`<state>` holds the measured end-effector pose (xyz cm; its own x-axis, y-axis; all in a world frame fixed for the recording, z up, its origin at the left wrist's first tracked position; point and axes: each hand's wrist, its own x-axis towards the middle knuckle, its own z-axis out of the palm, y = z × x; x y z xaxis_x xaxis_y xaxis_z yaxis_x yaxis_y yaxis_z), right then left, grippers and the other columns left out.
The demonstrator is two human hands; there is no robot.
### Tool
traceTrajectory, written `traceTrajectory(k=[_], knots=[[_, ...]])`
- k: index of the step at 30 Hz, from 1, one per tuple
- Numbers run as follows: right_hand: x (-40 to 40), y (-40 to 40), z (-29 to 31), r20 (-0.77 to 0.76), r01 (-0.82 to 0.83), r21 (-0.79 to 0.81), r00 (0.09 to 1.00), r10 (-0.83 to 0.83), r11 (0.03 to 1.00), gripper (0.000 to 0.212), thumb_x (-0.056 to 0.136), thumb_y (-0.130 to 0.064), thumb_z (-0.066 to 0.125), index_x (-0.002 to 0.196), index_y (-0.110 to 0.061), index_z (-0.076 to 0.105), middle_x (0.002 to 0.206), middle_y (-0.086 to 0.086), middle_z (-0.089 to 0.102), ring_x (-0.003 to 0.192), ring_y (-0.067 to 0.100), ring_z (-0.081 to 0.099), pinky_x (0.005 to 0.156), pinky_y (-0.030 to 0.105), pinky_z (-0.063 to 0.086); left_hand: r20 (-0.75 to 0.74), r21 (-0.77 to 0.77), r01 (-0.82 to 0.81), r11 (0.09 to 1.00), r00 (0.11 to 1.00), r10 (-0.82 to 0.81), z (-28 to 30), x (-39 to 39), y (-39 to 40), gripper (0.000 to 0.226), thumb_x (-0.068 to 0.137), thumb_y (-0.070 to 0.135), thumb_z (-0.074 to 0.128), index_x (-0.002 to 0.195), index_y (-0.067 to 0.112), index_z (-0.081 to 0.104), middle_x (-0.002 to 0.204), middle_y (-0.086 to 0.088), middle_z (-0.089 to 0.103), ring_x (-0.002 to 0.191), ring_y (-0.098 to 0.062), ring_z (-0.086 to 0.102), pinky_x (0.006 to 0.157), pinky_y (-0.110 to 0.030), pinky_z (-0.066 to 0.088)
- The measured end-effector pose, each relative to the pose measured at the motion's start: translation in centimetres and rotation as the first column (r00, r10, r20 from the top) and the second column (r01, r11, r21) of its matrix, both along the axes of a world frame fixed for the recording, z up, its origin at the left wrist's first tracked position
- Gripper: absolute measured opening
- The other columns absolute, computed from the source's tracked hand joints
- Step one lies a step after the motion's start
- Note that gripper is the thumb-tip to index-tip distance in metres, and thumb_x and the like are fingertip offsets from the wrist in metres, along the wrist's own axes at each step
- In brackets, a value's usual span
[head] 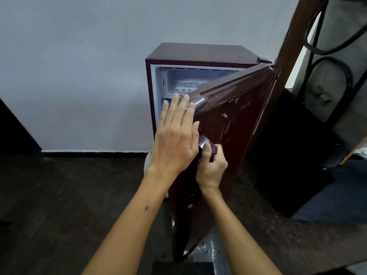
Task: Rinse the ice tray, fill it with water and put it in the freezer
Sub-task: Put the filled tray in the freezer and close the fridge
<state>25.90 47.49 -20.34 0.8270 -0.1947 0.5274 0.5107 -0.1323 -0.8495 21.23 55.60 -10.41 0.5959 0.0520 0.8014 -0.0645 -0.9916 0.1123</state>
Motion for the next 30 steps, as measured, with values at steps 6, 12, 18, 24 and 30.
traceTrajectory(k=[6, 12, 18, 24, 30], knots=[[1.9, 5.2, -0.2, -0.065, -0.044, -0.137, 0.997, 0.036, 0.99, 0.056, 0.083, -0.068, 0.039, 0.078, -0.013, 0.046, 0.051, -0.014, 0.045, 0.041, 0.004, 0.042, 0.046, 0.031, 0.038, -0.09, 0.073, -0.046, 0.996, 0.995, 0.052, -0.3, 3.2, 4.3, 0.052, 0.095, 0.027, 0.034, 0.136, -0.004, 0.042, 0.145, -0.023, 0.039, 0.14, -0.036, 0.029, 0.117, -0.048, 0.015], [4.1, 8.9, -0.6, -0.057, -0.087, -0.201, 0.995, 0.077, 0.976, 0.079, 0.081, -0.079, 0.03, 0.089, -0.003, 0.051, 0.056, -0.004, 0.054, 0.043, 0.011, 0.046, 0.045, 0.034, 0.042, -0.098, 0.117, -0.078, 0.99, 0.991, 0.089, -1.1, 6.1, 8.5, 0.056, 0.095, 0.028, 0.031, 0.143, -0.002, 0.031, 0.152, -0.021, 0.029, 0.143, -0.034, 0.02, 0.118, -0.045, 0.01], [6.4, 11.9, -0.6, -0.112, -0.145, -0.306, 0.987, 0.116, 0.941, 0.078, 0.078, -0.074, 0.036, 0.098, -0.001, 0.054, 0.062, 0.001, 0.06, 0.052, 0.017, 0.056, 0.053, 0.034, 0.048, -0.085, 0.103, -0.073, 0.992, 0.993, 0.082, -1.4, 8.8, 12.2, 0.054, 0.097, 0.024, 0.033, 0.145, 0.0, 0.029, 0.154, -0.017, 0.026, 0.145, -0.029, 0.017, 0.12, -0.043, 0.01], [8.6, 14.7, -0.6, -0.149, -0.201, -0.358, 0.976, 0.156, 0.912, 0.073, 0.079, -0.072, 0.039, 0.1, -0.004, 0.054, 0.067, 0.001, 0.062, 0.058, 0.018, 0.061, 0.06, 0.041, 0.053, -0.07, 0.088, -0.07, 0.994, 0.995, 0.077, -1.8, 11.6, 15.1, 0.055, 0.097, 0.025, 0.035, 0.146, 0.0, 0.028, 0.154, -0.016, 0.026, 0.145, -0.029, 0.017, 0.12, -0.042, 0.01], [10.8, 17.4, -0.6, -0.162, -0.213, -0.341, 0.973, 0.165, 0.916, 0.064, 0.075, -0.068, 0.043, 0.093, -0.007, 0.053, 0.071, 0.003, 0.065, 0.062, 0.023, 0.063, 0.062, 0.042, 0.053, -0.049, 0.089, -0.039, 0.995, 0.998, 0.043, -2.0, 14.6, 18.0, 0.055, 0.098, 0.026, 0.035, 0.145, 0.0, 0.028, 0.154, -0.017, 0.026, 0.145, -0.029, 0.016, 0.12, -0.039, 0.007]])
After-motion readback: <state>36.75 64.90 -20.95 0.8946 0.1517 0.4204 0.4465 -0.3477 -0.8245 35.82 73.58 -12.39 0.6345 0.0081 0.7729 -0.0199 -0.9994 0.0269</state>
